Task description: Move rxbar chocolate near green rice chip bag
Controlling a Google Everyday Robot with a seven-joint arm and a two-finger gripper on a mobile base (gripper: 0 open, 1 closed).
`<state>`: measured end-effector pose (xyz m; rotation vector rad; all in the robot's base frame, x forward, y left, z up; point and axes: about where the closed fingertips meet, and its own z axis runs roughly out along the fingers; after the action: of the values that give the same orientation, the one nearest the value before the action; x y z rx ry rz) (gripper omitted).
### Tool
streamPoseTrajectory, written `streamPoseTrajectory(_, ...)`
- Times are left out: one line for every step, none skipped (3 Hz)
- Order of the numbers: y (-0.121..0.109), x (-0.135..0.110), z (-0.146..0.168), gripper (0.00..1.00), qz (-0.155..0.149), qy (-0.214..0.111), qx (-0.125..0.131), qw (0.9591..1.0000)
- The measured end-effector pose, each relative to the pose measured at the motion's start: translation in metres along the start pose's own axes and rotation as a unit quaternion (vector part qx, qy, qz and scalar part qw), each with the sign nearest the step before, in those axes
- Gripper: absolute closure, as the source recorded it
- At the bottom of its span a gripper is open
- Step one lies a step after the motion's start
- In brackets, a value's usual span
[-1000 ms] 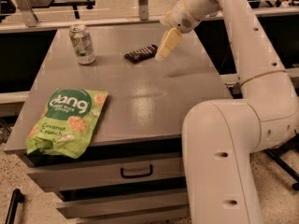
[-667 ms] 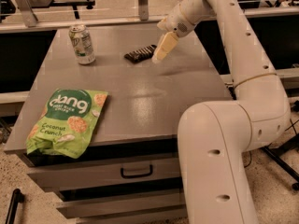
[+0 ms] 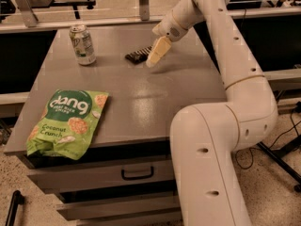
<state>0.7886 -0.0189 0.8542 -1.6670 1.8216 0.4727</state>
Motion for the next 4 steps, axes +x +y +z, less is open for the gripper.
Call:
streamPoseTrajectory(-0.0005,0.0051,0.0115,0.12,0.007,0.009,-0.006,0.9999)
streamPoseTrajectory(0.0012,0.0113,0.0194,0.43,0.006,0.023,-0.013,0.9996)
streamPoseTrajectory(0.0015,0.0124,0.0194,0.64,0.007,0.026,-0.015,0.9995)
streamPoseTrajectory(0.0018,0.0098,0.0164,0.87,0.006,0.026,-0.015,0.9995)
